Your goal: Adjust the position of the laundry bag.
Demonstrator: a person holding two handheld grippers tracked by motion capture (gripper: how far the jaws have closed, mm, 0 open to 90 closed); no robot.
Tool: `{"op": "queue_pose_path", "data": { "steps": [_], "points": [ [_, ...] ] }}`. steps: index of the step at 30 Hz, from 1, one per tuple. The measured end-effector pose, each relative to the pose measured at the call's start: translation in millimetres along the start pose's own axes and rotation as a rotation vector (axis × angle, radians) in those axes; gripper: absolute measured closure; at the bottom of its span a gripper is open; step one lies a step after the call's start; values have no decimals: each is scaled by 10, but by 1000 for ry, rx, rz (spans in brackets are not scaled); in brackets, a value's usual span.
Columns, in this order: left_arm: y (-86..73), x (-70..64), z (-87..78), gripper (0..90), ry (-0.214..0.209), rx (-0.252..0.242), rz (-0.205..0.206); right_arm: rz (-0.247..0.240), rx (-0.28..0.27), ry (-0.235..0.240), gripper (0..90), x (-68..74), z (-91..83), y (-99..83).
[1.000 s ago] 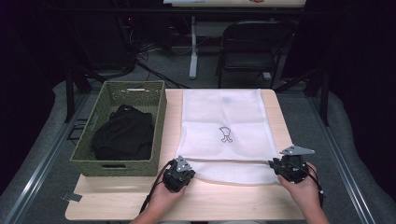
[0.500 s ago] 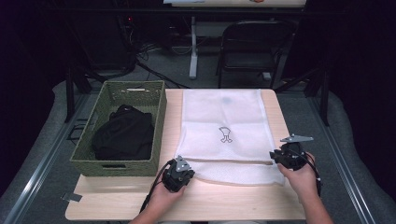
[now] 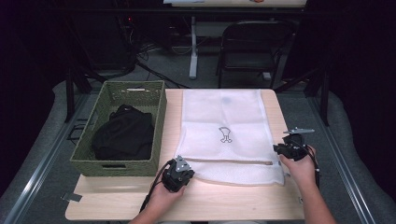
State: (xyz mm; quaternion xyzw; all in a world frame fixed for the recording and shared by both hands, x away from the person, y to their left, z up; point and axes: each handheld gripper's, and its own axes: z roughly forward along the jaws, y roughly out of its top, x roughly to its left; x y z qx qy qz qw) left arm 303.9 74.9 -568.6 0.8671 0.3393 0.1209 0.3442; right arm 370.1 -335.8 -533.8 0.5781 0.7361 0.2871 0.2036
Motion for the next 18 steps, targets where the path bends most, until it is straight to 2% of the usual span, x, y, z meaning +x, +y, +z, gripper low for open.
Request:
{"op": "queue_pose_path", "data": {
  "steps": [8,18],
  "points": [
    [-3,1,5,881,3,1,4,29,26,1,701,-51,193,13],
    [-6,-2,7,882,5,0,4,59,35,24,674,-77,269,-24]
  ]
}}
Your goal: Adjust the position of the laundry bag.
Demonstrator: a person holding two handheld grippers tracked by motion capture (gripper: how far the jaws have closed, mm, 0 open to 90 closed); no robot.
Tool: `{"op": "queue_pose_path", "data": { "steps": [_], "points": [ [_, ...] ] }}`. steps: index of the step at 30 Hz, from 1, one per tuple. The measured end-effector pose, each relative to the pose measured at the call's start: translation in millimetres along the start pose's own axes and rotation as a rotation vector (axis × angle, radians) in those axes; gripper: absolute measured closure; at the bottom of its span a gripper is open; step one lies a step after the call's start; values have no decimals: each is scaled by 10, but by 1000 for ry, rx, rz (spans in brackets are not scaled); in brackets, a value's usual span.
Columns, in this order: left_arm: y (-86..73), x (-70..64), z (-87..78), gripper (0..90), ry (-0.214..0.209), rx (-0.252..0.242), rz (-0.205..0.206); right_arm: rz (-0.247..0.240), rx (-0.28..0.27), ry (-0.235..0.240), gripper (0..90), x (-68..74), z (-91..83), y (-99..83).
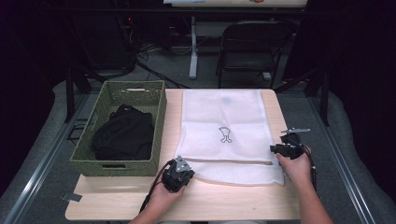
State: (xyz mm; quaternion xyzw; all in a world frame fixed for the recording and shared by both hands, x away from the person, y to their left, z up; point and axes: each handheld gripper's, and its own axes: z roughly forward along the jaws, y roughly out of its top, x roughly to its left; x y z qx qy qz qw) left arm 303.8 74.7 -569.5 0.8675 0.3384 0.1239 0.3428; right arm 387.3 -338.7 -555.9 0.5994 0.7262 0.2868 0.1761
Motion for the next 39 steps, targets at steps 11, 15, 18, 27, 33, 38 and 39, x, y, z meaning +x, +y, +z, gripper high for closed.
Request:
{"op": "queue_pose_path", "data": {
  "steps": [11,15,18,27,33,38,39],
  "points": [
    [0,6,-2,882,-3,2,-2,-3,9,12,788,21,30,-22],
    [1,7,-2,882,-2,1,-4,-15,8,8,841,33,20,-23],
    [0,5,-1,882,-2,-2,-8,-21,6,8,869,43,12,-23],
    [11,21,-20,885,-6,-4,-7,-44,-14,2,890,69,-38,-10],
    [19,18,-65,886,-4,-15,-7,-60,-33,6,893,81,-91,2],
    [22,16,-87,886,-15,-12,-13,-65,-17,7,894,90,-120,11],
    [25,15,-109,886,-14,-11,-16,-67,-14,9,893,93,-121,12]
  ]
}}
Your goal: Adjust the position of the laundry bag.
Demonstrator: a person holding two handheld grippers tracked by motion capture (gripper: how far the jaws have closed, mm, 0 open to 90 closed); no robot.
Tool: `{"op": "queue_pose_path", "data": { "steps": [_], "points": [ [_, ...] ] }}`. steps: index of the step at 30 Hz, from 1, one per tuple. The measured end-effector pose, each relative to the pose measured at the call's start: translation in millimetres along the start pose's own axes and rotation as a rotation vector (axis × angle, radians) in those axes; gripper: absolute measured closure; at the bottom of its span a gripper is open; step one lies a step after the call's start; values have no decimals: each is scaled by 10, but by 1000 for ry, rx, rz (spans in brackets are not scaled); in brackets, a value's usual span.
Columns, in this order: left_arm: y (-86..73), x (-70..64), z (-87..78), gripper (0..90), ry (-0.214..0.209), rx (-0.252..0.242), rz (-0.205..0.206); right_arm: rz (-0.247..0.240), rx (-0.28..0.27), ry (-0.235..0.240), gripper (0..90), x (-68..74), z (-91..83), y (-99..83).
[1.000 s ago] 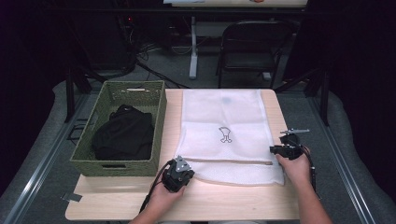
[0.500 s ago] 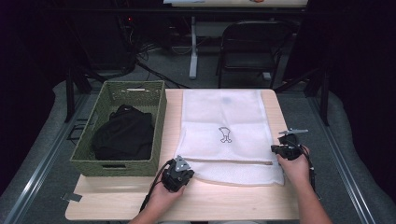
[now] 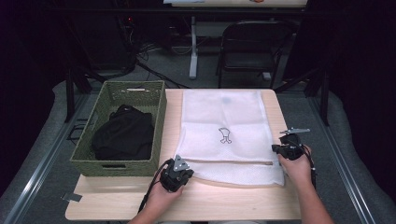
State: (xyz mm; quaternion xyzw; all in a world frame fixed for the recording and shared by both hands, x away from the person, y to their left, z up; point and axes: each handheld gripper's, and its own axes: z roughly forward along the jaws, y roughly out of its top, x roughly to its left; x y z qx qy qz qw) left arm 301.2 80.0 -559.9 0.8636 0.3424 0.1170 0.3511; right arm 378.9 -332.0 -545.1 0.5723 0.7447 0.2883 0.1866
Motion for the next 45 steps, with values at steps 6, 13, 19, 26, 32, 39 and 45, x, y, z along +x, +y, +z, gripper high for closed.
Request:
{"op": "queue_pose_path", "data": {
  "steps": [6,13,19,26,32,39,45],
  "points": [
    [1,-10,-75,886,-13,0,-15,-31,21,10,893,27,-35,13],
    [0,-61,-149,886,-12,7,-7,-59,35,8,893,78,-100,8],
    [9,-69,-253,886,-10,19,0,-87,38,24,893,147,-174,-18],
    [-17,-112,-369,886,-10,26,11,-105,25,44,893,217,-274,-62],
    [-76,-166,-428,886,-21,28,13,-122,26,49,893,259,-342,-106],
    [-157,-204,-460,886,-16,49,26,-128,22,62,893,301,-406,-188],
    [-216,-256,-460,885,-5,58,27,-139,23,65,893,341,-451,-270]
  ]
}}
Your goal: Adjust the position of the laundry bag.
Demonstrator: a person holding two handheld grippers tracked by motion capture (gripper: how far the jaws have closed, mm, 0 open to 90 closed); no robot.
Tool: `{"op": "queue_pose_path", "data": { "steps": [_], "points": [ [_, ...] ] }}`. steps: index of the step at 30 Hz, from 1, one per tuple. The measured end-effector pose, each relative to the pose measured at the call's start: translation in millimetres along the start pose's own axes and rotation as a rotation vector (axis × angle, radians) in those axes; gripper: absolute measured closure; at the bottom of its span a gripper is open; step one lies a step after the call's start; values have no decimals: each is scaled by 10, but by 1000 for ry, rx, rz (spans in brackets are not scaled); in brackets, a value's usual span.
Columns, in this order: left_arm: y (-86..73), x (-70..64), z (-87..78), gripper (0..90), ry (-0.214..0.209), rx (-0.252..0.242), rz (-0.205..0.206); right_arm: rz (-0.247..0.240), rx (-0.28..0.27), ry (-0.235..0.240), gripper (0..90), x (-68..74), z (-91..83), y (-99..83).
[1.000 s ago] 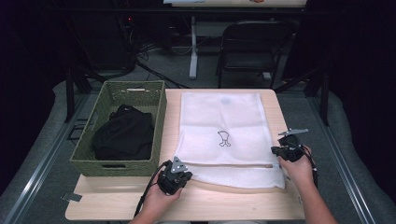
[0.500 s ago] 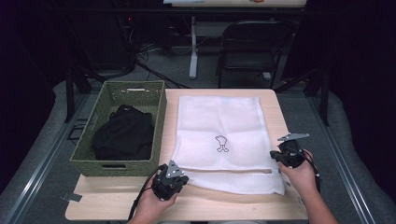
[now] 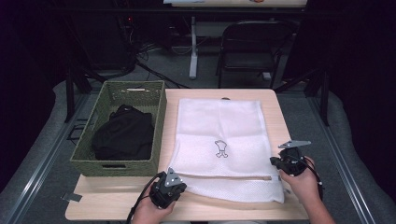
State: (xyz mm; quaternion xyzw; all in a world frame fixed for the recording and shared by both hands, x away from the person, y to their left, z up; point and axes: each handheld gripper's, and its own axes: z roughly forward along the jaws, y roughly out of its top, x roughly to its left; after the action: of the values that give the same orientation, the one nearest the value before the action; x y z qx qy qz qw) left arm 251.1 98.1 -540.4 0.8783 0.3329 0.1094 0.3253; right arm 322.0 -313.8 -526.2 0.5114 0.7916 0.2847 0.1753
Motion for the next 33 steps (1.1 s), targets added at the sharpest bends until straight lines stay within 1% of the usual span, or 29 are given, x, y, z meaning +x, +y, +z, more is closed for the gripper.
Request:
{"op": "queue_pose_path", "data": {
  "steps": [4,5,6,7,10,11,12,13,15,16,17,18,20,22,24,26,32,33],
  "points": [
    [-16,-29,-7,885,-7,4,-2,-5,4,-3,893,20,-8,-39],
    [-32,-50,-19,885,-7,4,0,-12,17,-6,893,34,-8,-74],
    [-42,-57,-24,885,-13,0,-1,-5,21,-6,893,43,-8,-84],
    [-51,-65,-32,885,-13,3,0,-10,19,-4,893,42,-5,-98],
    [-67,-75,-37,885,-16,4,6,-3,21,-4,893,39,1,-117],
    [-82,-86,-27,885,-20,5,4,-2,13,0,893,26,19,-128],
    [-92,-90,-17,885,-13,7,11,-1,8,-3,893,25,27,-134],
    [-92,-90,-17,885,-13,7,11,3,6,-3,893,27,40,-145],
    [-121,-94,12,885,-21,11,-3,4,4,-6,893,31,58,-165],
    [-121,-94,12,885,-21,11,-3,4,4,-6,893,31,58,-165],
    [-134,-93,24,885,-23,18,-2,14,14,-4,892,35,73,-189],
    [-134,-93,24,885,-23,18,-2,6,15,-5,892,32,81,-196],
    [-145,-90,38,885,-28,20,-7,10,20,-5,892,40,97,-208],
    [-155,-76,58,885,-22,28,-5,11,24,-6,892,40,106,-213],
    [-169,-73,74,885,-27,32,-7,4,15,-8,892,41,116,-220],
    [-182,-80,90,884,-26,38,-10,4,23,-11,891,45,122,-227],
    [-177,-74,90,865,-27,31,-13,9,25,-2,871,37,151,-242],
    [-170,-65,65,847,-36,22,-18,8,24,-5,856,37,148,-241]
  ]
}}
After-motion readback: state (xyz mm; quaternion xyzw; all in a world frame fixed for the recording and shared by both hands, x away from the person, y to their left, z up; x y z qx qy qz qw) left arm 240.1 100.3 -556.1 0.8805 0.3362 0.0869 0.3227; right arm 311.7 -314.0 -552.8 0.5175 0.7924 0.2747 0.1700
